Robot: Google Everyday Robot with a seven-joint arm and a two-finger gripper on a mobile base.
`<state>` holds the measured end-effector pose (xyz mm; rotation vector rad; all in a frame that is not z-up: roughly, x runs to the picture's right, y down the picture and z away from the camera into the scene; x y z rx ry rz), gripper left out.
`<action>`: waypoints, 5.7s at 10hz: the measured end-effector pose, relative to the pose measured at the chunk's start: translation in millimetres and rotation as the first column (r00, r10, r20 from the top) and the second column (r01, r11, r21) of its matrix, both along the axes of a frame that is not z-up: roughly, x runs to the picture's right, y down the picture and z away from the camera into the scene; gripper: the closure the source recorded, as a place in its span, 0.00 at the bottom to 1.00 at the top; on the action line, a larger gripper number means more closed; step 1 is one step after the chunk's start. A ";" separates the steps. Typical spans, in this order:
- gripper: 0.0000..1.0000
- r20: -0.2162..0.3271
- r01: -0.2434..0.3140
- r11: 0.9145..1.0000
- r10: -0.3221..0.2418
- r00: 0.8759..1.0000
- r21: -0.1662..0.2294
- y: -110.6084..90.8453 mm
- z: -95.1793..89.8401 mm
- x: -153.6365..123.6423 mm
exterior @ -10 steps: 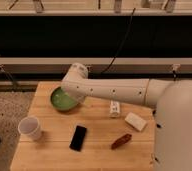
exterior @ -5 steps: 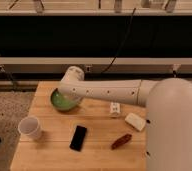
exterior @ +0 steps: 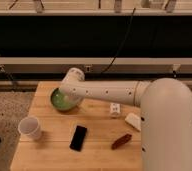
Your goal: Drag the ceramic bowl in a circle
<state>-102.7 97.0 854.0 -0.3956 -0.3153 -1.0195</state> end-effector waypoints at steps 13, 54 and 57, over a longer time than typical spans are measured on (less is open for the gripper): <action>0.20 0.039 -0.013 0.998 0.015 0.999 -0.058 13.4 41.2 10.3; 0.20 0.005 -0.007 0.997 0.008 1.000 -0.076 17.6 65.1 14.3; 0.20 0.004 -0.002 0.997 0.002 1.000 -0.075 19.2 65.7 12.8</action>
